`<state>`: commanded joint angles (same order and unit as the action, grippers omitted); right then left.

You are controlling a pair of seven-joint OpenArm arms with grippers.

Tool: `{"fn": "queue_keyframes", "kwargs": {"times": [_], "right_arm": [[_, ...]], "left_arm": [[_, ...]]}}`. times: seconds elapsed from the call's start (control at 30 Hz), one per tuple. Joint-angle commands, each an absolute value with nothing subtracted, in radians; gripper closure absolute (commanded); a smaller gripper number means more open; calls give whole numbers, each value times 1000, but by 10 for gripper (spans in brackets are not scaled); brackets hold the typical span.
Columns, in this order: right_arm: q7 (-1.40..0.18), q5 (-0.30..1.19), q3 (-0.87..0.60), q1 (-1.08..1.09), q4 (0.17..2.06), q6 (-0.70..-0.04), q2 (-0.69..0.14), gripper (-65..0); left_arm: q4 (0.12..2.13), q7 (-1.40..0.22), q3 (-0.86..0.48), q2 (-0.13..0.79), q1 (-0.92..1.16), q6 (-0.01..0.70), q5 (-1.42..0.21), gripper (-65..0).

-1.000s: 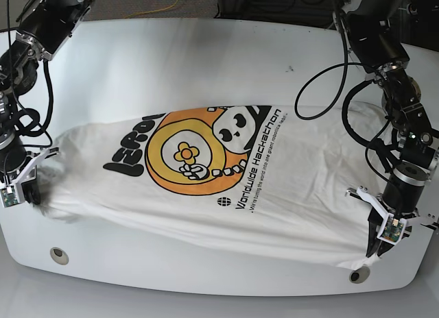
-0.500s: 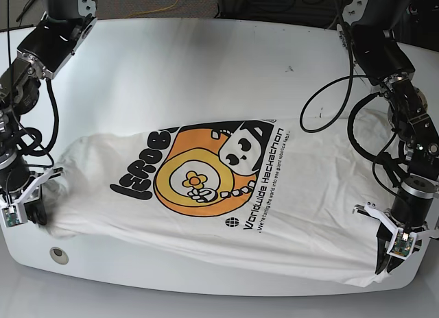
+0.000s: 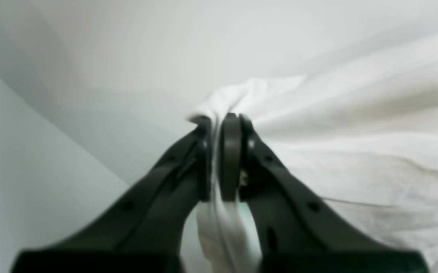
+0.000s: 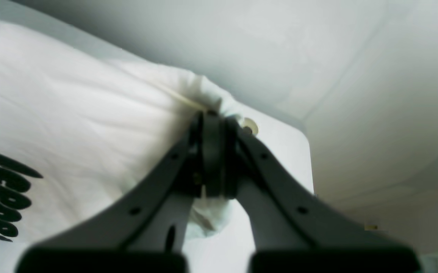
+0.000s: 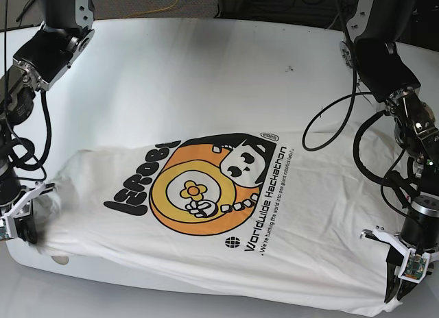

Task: Layout the t-shirt on the table in an organized manner, then fold the t-shirt properly
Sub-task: 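Drag the held shirt edges back across the table with both grippers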

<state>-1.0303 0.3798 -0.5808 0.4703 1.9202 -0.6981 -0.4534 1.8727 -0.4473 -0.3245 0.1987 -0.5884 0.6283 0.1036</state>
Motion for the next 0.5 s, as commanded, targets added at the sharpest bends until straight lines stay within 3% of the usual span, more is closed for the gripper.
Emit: {"fn": "queue_keyframes", "kwargs": {"times": [0.5], "right_arm": [[-1029, 274, -438, 731, 1682, -698, -470, 0]], "left_arm": [[1719, -447, -234, 259, -799, 628, 105, 0]]}}
